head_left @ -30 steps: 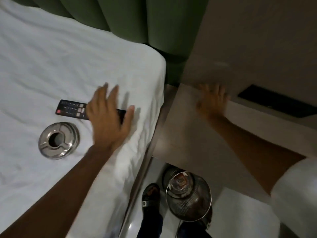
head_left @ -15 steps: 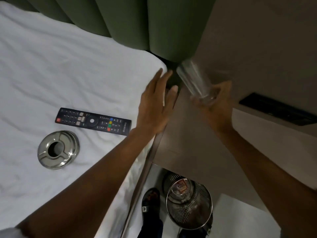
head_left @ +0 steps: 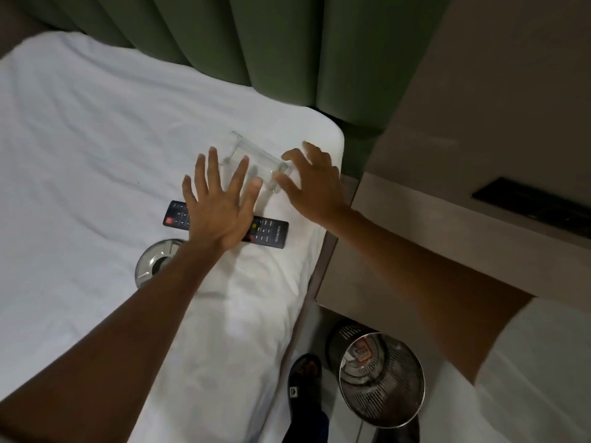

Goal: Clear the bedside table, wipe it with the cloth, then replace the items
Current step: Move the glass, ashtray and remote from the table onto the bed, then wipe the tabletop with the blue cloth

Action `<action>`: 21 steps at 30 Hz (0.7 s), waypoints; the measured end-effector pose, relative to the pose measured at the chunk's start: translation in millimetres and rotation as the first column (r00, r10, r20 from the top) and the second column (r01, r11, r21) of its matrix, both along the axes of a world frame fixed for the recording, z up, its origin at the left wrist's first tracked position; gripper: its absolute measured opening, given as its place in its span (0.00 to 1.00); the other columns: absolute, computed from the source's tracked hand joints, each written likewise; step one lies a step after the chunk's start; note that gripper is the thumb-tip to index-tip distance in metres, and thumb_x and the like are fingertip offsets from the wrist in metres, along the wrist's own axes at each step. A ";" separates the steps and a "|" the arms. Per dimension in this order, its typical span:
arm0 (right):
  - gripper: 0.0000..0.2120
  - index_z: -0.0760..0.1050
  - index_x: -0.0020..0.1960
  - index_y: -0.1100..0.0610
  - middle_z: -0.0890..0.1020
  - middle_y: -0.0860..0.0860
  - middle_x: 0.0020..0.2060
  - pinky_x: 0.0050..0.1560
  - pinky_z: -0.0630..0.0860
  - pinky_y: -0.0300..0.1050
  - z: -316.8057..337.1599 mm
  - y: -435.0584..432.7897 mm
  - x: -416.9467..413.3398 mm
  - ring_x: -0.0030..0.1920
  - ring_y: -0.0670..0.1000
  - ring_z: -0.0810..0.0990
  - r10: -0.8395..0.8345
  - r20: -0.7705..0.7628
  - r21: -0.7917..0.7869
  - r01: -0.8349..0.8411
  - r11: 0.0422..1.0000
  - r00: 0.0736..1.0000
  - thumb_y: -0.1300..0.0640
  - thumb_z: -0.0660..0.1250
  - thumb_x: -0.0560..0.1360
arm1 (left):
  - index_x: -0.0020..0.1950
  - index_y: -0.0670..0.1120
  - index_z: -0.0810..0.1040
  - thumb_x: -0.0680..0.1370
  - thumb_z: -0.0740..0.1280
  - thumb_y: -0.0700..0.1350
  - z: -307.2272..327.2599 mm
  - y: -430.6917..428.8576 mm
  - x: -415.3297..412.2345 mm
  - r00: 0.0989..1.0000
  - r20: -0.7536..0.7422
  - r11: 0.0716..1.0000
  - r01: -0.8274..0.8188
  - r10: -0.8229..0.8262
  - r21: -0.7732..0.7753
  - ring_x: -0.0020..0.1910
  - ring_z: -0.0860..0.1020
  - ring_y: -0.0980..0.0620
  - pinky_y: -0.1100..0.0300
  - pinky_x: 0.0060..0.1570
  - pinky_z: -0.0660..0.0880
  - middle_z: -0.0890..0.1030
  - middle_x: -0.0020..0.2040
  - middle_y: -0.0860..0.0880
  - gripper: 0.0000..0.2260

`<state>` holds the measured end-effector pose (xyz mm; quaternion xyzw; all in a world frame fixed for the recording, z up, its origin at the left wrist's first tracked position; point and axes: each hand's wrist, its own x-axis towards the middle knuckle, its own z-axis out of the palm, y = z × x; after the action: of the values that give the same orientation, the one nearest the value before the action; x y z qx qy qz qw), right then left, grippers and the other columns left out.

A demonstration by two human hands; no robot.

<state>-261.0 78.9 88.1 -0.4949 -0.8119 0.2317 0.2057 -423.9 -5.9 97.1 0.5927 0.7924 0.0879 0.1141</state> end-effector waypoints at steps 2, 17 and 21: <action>0.18 0.69 0.65 0.55 0.71 0.59 0.67 0.65 0.70 0.57 -3.8 -9.0 22.9 0.66 0.60 0.69 -0.087 -0.078 -0.032 0.085 0.996 0.993 0.47 0.58 0.78 | 0.80 0.58 0.55 0.80 0.41 0.65 6.0 -5.2 22.7 0.997 -0.047 0.996 0.057 -0.054 0.062 0.81 0.45 0.44 0.39 0.77 0.45 0.48 0.82 0.44 0.29; 0.27 0.66 0.70 0.54 0.69 0.59 0.70 0.65 0.62 0.56 -122.2 -239.4 451.8 0.70 0.60 0.65 -0.574 0.376 -0.179 0.665 0.725 0.727 0.43 0.52 0.75 | 0.65 0.48 0.81 0.79 0.65 0.54 -148.5 -81.1 422.7 0.635 -0.024 0.635 0.772 -0.772 0.027 0.69 0.73 0.35 0.36 0.67 0.68 0.75 0.70 0.37 0.18; 0.28 0.60 0.74 0.54 0.60 0.60 0.75 0.73 0.51 0.61 -159.8 -232.9 580.8 0.76 0.60 0.54 -0.630 0.584 0.002 0.775 0.632 0.512 0.42 0.56 0.78 | 0.80 0.52 0.58 0.80 0.48 0.62 -223.3 -61.0 463.5 0.649 -0.081 0.647 0.726 -0.757 -0.235 0.80 0.55 0.38 0.34 0.75 0.52 0.57 0.80 0.38 0.30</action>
<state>319.7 -154.0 -71.8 -0.8484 -0.5223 0.0839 -0.0187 39.7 -66.9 -126.2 0.8578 0.4904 -0.0903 0.1248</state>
